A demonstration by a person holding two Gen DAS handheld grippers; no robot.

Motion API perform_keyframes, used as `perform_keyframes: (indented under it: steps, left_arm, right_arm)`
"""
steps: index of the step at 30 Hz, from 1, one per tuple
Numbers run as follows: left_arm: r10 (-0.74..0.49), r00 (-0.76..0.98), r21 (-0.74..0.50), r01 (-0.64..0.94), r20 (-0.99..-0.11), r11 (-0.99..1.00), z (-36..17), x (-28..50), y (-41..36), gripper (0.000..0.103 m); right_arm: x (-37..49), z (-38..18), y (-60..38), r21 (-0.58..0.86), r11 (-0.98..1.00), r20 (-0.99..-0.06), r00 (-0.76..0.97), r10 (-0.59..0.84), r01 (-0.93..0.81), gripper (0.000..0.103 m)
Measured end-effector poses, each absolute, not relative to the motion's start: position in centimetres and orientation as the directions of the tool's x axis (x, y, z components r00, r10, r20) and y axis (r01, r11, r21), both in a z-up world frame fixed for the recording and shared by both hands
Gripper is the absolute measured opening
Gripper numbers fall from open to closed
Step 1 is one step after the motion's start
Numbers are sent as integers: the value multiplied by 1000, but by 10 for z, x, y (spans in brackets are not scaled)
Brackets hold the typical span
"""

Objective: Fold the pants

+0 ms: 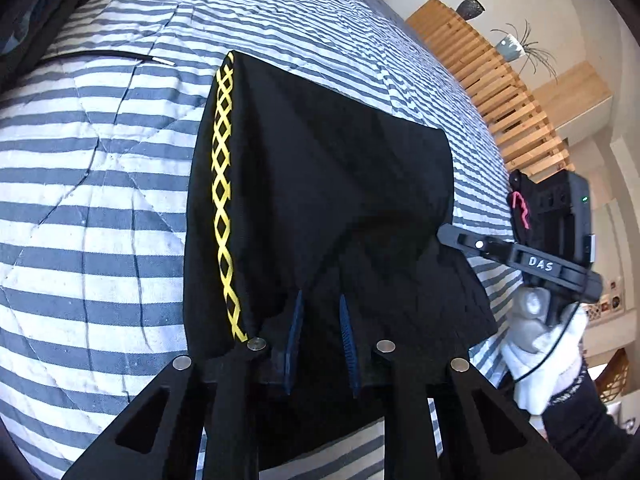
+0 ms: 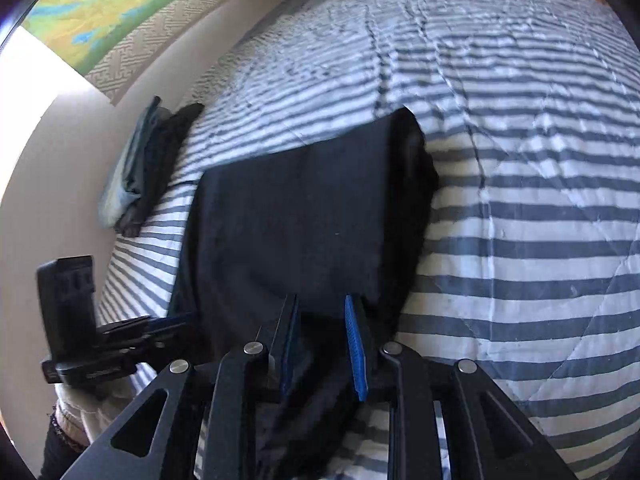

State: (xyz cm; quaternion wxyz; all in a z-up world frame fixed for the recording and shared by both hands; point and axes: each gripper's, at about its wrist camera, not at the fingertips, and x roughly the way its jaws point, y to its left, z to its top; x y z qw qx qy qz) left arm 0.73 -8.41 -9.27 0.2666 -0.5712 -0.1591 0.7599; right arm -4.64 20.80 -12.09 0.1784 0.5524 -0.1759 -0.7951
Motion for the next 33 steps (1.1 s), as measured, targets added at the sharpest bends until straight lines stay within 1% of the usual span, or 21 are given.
perform_keyframes:
  steps: [2,3,4,5,6,7,8,9,12,15,19,23,26,28,29,30,31,32,33]
  left_arm:
    - [571,-219,-529,-223,-791,-819,-86,5,-91,22]
    - [562,-232,-515,-233,-794,-825,-80,4,-94,26]
    - [557,-250,-507,-239,-792,-828,-74,2,-97,28]
    - [558,-268,-507,-237,-786,-828,-68,-2,-101,33]
    - [558,-288,-510,-231,-778,-829,-62,-9,-105,41]
    - [553,-317,-508,-218,-770,-833,-57,-16,-109,46]
    - [542,-346,-505,-198,-766,-840,-52,-23,-113,56]
    - [535,-363,-509,-173,-763,-843,-51,-31,-116,61]
    - [559,-350,-559,-113,-751,-822,-58,-57,-123,61]
    - [565,-347,-582,-66,-748,-811,-68,-77,-124,61]
    - [581,-326,-595,-68,-745,-801,-79,-95,-117,61]
    - [578,-305,-588,-68,-757,-806,-95,-106,-110,61]
    - [581,-314,-586,-87,-751,-805,-100,-112,-102,60]
    - [567,-313,-569,-95,-762,-817,-102,-115,-98,47]
    - [558,-309,-559,-96,-770,-824,-104,-116,-99,33]
    - [554,-311,-556,-92,-772,-826,-105,-116,-98,23]
    - [559,-312,-562,-90,-768,-822,-107,-117,-99,18]
    - [567,-311,-571,-89,-763,-816,-109,-118,-98,10]
    - [573,-314,-577,-89,-757,-812,-110,-117,-98,7]
  right_arm:
    - [-44,-125,219,528,-844,-782,-331,-528,99,19]
    - [-44,-122,223,547,-831,-774,-321,-546,96,21]
    - [-42,-119,230,576,-812,-753,-325,-572,94,24]
    - [-41,-115,236,596,-797,-733,-340,-589,94,28]
    - [-41,-110,243,595,-799,-725,-366,-583,92,36]
    - [-42,-105,248,575,-813,-729,-397,-558,87,45]
    - [-43,-102,254,550,-832,-736,-426,-526,77,47]
    - [-47,-101,259,531,-845,-743,-444,-500,63,48]
    - [-63,-111,273,566,-824,-742,-424,-518,16,48]
    - [-78,-120,281,584,-812,-741,-422,-523,-19,48]
    - [-96,-133,284,651,-758,-705,-401,-586,-37,48]
    - [-109,-132,276,642,-766,-702,-405,-586,-6,48]
    - [-118,-133,270,644,-765,-698,-398,-595,12,48]
    - [-123,-133,266,648,-761,-694,-396,-601,20,47]
    - [-125,-133,265,653,-757,-690,-396,-606,20,45]
    - [-127,-134,264,660,-751,-686,-392,-613,20,38]
    - [-130,-137,262,665,-746,-685,-383,-620,17,30]
    - [-132,-140,260,672,-740,-682,-376,-627,14,27]
    - [-134,-142,259,678,-735,-679,-375,-631,10,23]
